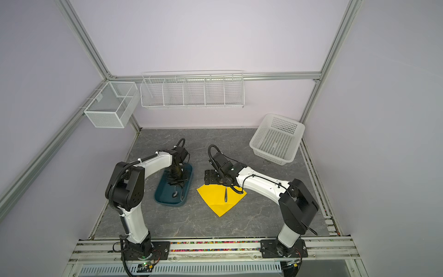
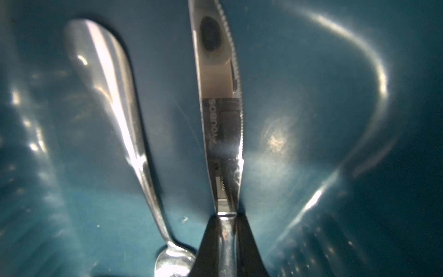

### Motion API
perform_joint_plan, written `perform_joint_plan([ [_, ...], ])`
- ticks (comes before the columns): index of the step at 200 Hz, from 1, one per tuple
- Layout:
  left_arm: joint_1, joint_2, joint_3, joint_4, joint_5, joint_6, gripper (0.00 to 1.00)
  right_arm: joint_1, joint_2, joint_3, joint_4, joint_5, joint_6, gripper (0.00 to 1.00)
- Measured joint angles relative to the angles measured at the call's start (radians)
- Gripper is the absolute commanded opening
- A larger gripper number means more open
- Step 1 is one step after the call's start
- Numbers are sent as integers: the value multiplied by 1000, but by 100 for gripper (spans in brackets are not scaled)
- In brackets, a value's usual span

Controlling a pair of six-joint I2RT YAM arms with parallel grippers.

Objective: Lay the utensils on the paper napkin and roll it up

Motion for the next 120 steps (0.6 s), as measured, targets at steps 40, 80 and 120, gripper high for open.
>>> perform_joint_plan([
  [40,0,14,19,-8,-3,15,13,0,0,0,0,-8,1,89],
  [80,0,14,20,-8,-3,18,8,0,0,-1,28,-12,11,89],
  [120,0,8,13,0,-2,18,4,0,-10,-12,47,-8,14,89],
])
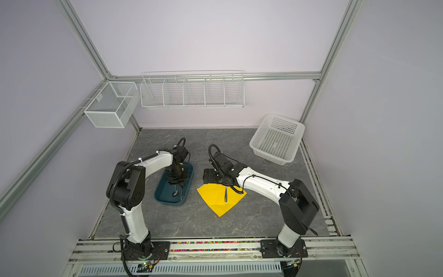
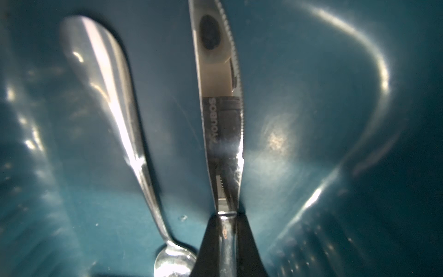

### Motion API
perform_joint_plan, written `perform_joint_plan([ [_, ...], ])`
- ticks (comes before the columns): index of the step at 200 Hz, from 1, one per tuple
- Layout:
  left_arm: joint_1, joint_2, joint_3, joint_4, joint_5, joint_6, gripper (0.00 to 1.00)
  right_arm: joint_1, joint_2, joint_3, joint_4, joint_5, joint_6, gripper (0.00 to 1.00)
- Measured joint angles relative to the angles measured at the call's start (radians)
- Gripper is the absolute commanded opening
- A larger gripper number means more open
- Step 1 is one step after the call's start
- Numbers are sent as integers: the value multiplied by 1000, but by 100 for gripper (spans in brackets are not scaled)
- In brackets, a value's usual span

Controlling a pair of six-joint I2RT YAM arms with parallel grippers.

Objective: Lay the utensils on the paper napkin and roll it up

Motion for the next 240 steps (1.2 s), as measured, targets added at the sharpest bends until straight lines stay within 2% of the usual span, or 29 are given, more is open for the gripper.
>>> perform_joint_plan([
  [146,0,-39,-2,-3,0,4,5,0,-93,-72,32,52,17,89],
  [240,0,-94,-7,-26,-32,12,5,0,-159,-121,127,43,46,89],
])
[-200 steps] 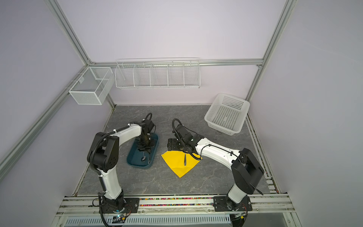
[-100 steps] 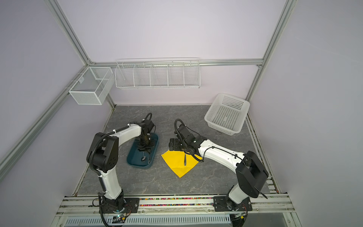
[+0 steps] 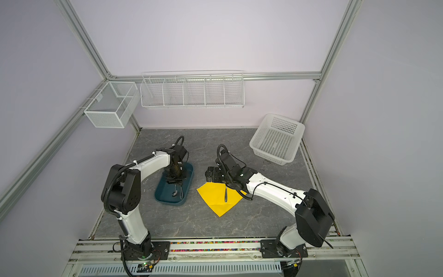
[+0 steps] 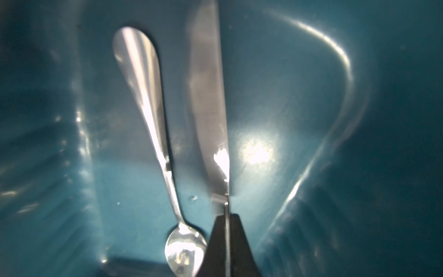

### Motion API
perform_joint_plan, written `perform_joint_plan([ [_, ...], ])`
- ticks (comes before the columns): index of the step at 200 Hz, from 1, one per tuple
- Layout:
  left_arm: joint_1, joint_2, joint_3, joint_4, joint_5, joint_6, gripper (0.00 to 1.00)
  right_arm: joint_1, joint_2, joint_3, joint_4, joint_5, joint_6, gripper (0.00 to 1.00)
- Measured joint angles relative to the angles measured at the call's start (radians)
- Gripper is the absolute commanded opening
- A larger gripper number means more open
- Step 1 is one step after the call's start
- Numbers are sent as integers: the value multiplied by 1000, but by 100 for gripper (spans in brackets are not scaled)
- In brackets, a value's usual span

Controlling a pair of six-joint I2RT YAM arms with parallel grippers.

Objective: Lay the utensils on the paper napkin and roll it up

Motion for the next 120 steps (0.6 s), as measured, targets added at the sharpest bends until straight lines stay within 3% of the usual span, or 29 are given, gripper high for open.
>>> perform_joint_plan([
  [33,0,-5,0,-5,-14,3,6,0,0,-2,13,-11,2,89],
  [81,1,-5,-14,9,-25,12,21,0,0,-2,14,-23,3,89],
  [120,20,-5,-60,23,-24,27,24,0,6,-1,15,-45,3,89],
])
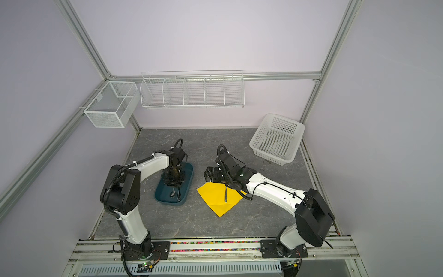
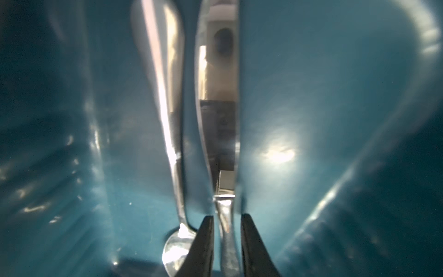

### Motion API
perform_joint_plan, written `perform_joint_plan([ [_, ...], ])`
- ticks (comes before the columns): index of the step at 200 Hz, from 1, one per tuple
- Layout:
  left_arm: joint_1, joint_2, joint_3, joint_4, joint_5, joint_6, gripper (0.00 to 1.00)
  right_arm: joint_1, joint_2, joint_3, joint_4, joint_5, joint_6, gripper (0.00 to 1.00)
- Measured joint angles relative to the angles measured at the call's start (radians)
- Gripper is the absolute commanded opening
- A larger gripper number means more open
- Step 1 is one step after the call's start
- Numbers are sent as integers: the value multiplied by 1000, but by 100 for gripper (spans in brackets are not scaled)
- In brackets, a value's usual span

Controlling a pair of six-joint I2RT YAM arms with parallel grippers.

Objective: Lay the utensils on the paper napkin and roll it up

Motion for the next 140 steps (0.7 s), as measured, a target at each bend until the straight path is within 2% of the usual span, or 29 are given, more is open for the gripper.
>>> perform_joint_plan([
  [84,19,37,14,14,29,47,23,0,31,5,0,-25,0,89],
  [117,26,49,24,6,40,52,10,0,31,6,0,-26,0,89],
  [140,29,53,29,-1,50,53,6,0,31,6,0,-27,0,89],
])
